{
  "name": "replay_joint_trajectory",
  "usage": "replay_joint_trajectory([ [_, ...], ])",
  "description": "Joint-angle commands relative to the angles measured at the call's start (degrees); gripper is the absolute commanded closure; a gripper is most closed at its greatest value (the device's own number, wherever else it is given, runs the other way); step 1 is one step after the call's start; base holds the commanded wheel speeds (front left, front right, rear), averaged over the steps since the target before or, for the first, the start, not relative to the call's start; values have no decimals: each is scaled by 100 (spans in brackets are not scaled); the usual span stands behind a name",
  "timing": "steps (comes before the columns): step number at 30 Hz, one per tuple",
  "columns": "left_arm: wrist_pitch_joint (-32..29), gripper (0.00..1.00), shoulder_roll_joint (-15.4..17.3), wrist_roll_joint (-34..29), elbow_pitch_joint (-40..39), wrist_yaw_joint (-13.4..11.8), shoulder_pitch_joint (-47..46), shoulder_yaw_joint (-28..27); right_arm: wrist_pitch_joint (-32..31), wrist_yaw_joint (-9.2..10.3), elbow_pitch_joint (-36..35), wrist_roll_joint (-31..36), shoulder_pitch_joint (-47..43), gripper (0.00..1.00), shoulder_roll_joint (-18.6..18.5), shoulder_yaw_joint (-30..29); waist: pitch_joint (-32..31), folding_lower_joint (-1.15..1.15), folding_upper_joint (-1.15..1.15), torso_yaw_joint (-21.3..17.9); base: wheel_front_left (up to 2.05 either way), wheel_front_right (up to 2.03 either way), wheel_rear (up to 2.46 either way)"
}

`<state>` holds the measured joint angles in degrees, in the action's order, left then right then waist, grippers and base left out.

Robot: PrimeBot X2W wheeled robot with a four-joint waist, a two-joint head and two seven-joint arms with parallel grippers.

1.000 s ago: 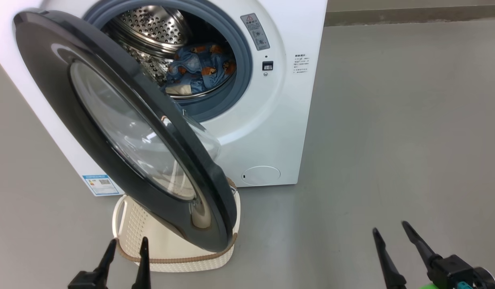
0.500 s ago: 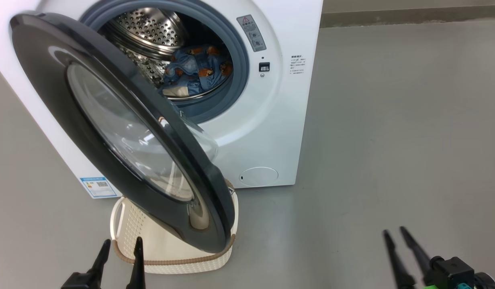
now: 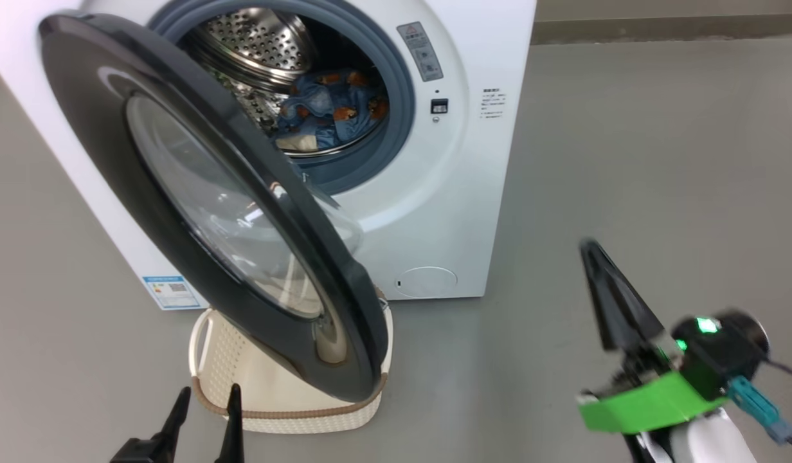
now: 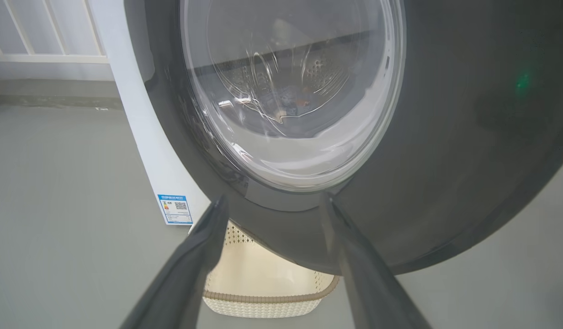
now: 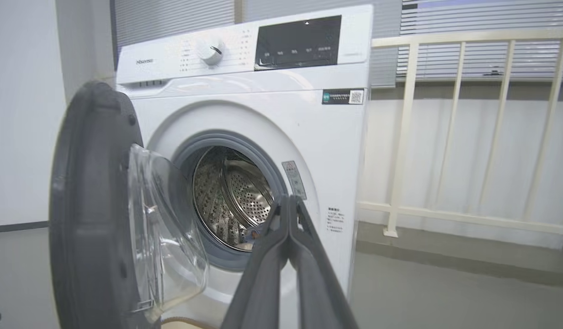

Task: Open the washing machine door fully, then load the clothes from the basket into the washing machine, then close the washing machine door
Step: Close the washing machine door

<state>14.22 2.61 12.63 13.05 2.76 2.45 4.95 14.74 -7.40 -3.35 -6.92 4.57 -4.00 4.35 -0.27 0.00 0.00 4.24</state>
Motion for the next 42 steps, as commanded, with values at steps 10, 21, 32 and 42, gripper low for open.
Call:
replay_joint_trajectory([
  [10,78,0,27,121,-6,-31,-217,80,26,-9,-822,-335,1612,100,22,1543,-78,0,0,417,0,0,0],
  [21,78,0,27,184,99,-5,-299,405,26,-9,821,-1142,1860,100,110,3068,-53,0,0,849,0,0,0],
  [32,78,0,27,273,18,-62,-322,598,26,-9,2099,-1716,1672,100,112,3264,67,0,0,1057,0,0,0],
  [42,78,0,27,325,-74,-93,-411,635,26,-9,2375,-1752,1889,100,112,2639,307,0,0,1069,0,0,0],
])
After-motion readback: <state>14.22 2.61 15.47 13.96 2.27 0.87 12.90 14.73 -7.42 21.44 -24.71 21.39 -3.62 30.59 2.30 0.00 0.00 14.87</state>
